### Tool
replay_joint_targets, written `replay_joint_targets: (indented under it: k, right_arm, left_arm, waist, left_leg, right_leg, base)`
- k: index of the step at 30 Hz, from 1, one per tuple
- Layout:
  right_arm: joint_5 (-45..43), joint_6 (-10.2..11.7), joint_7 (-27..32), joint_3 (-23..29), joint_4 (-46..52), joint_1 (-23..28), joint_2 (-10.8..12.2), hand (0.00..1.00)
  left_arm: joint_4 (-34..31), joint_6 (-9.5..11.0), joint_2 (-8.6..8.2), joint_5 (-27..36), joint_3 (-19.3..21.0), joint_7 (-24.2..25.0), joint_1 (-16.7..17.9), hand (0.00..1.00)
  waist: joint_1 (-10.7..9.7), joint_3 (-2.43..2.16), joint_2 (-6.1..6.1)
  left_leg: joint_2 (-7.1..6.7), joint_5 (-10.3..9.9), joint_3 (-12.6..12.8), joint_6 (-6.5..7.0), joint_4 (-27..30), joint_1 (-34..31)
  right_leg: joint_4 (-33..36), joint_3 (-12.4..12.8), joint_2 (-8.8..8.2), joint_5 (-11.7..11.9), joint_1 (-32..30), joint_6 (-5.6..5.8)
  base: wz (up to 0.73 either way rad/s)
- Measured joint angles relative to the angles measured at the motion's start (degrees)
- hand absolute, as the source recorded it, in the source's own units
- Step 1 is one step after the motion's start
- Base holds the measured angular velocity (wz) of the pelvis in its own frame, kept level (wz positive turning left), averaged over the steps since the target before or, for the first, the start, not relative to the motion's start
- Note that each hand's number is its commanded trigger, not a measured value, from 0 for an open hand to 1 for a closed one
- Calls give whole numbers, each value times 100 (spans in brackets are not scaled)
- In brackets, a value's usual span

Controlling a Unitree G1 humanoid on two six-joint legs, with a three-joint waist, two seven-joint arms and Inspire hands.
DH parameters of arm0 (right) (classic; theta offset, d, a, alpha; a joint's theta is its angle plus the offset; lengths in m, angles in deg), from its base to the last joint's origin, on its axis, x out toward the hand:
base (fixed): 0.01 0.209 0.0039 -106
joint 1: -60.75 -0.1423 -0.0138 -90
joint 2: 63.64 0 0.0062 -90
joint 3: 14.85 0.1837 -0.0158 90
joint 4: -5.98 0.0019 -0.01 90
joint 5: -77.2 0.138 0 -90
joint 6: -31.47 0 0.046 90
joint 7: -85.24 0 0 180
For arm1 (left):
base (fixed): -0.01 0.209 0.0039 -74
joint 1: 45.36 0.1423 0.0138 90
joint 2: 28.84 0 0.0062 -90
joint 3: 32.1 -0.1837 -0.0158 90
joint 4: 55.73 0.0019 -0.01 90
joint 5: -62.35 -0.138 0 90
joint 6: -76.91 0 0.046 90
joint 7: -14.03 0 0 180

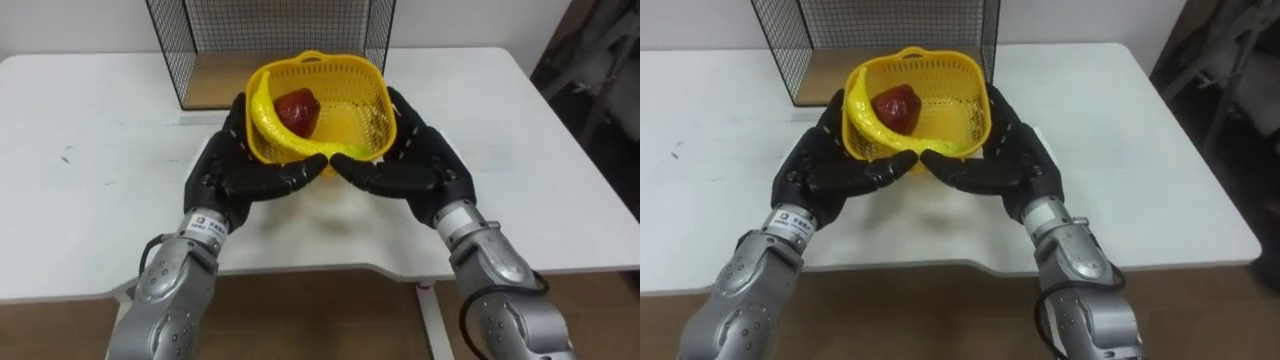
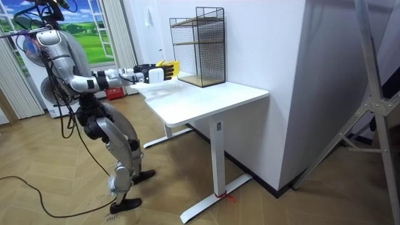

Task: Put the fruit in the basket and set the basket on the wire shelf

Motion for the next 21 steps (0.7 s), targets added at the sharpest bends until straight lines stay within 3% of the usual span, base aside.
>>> replay_joint_targets:
  k: [5,11,13,15,16,18,19,21]
  right_arm:
    - [12,1,0,-23,-2,15,-50,0]
    - [9,3,21,-67,48,15,-78,0]
    - [9,7,41,-85,141,28,-123,0]
    - [10,14,113,-138,249,25,-190,0]
    - [10,14,137,-141,245,25,-190,0]
    - [2,34,194,-166,251,26,-172,0]
    - [-27,40,200,-162,251,20,-173,0]
    - [-128,44,204,-113,223,22,-181,0]
  left_arm:
    - [-17,26,86,51,-15,0,0,0]
    - [-20,86,109,36,-44,0,0,0]
    - [-20,131,106,52,-81,0,0,0]
    - [-20,144,95,48,-114,0,0,0]
    - [-20,144,92,48,-119,0,0,0]
    - [-60,145,97,50,-121,0,-2,0]
    - [-80,145,96,44,-121,-1,-4,0]
    - [-87,145,79,39,-180,-11,-3,0]
  waist:
    - [5,18,18]
    - [-15,25,25]
    - [-14,33,12]
    - [-4,43,-9]
    - [2,54,-28]
    - [-25,79,-81]
    - [-26,81,-87]
    - [-24,91,-53]
  left_leg:
    - [-168,-138,57,87,-1,132]
    - [-367,-504,107,157,224,170]
    - [-459,-632,138,205,273,183]
    - [-603,-818,226,311,373,216]
    - [-618,-864,311,343,413,256]
    - [-684,-1089,484,442,483,390]
    - [-695,-1129,495,466,487,410]
    - [-678,-1186,410,522,422,574]
  right_leg:
    - [-143,54,-151,-76,155,119]
    - [-116,32,-365,-326,332,250]
    - [-81,46,-469,-411,371,325]
    - [554,47,-725,-491,214,443]
    - [739,60,-789,-480,155,464]
    - [1368,61,-952,-346,26,653]
    - [1495,55,-973,-284,-32,660]
    - [1726,39,-928,54,-116,701]
  base:
    - [1]
    - [6]
    - [3]
    - [0]
    - [11]
    - [19]
    - [22]
    - [10]
